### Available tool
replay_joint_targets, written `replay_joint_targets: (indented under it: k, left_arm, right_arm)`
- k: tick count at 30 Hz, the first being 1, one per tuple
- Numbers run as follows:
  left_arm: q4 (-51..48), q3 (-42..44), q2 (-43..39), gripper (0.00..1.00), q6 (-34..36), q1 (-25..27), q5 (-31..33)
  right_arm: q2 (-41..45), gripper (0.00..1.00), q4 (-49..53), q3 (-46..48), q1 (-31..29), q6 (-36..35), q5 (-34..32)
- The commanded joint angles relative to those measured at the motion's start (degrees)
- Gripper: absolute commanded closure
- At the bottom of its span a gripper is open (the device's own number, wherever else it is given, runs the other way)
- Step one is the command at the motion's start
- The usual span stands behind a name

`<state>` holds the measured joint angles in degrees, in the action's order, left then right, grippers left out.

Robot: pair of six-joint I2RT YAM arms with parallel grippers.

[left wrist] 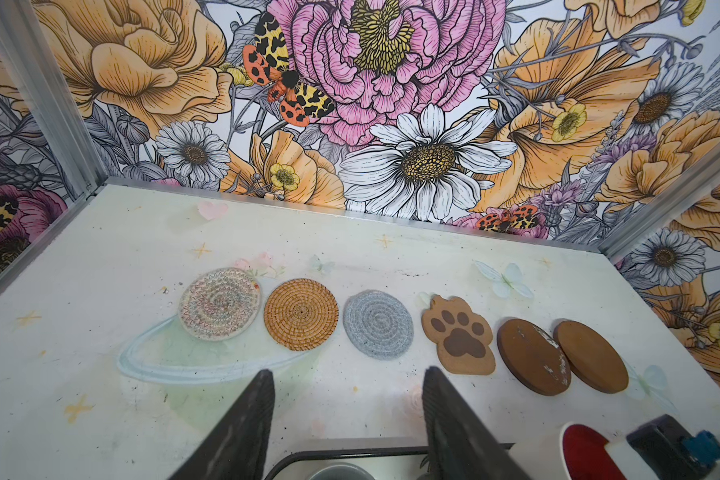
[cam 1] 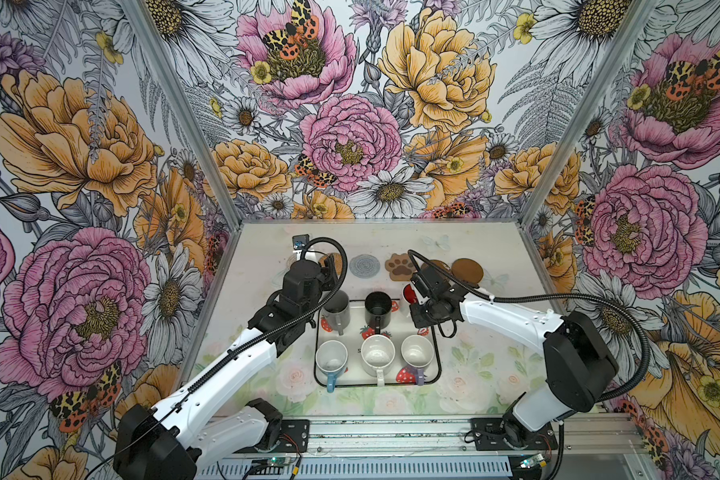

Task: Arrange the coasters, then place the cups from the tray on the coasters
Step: 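Lift the red-lined mug with the right gripper toward the wooden coasters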

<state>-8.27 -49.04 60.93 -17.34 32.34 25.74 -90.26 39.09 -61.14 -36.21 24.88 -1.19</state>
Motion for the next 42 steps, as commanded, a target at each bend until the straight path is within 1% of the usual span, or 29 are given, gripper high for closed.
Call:
replay_joint_targets:
  k: [1,9,16,23,31,42]
  left_arm:
    - [0.80,0.55,-0.12,0.41,1.17,-0.52,0.36]
    - [0.98,1.01,-0.66,0.41,1.14,-0.83,0.24]
    - [0.39,0.68,-0.70,0.41,0.78,-0.87,-0.28]
    - [-0.42,0.83,-1.33,0.41,0.96,-0.96,0.35]
    - [-0.34,1.68,-2.73,0.41,0.95,-1.54,0.61]
    - [-0.19,1.91,-2.29,0.41,0.99,-2.33,0.19]
  right_arm:
    - [3.72,1.00,-1.61,-2.68,0.08,-1.24,-2.66]
    - [5.42,1.00,-0.91,-3.84,0.26,-2.67,-3.95]
    - [6.45,1.00,0.06,-5.34,2.04,-4.76,-5.26]
    - [6.93,1.00,1.84,-6.96,6.40,-6.66,-6.19]
    - [7.66,1.00,3.58,-7.82,11.07,-8.82,-9.87]
    - [3.97,1.00,4.28,-11.57,17.01,-12.01,-15.02]
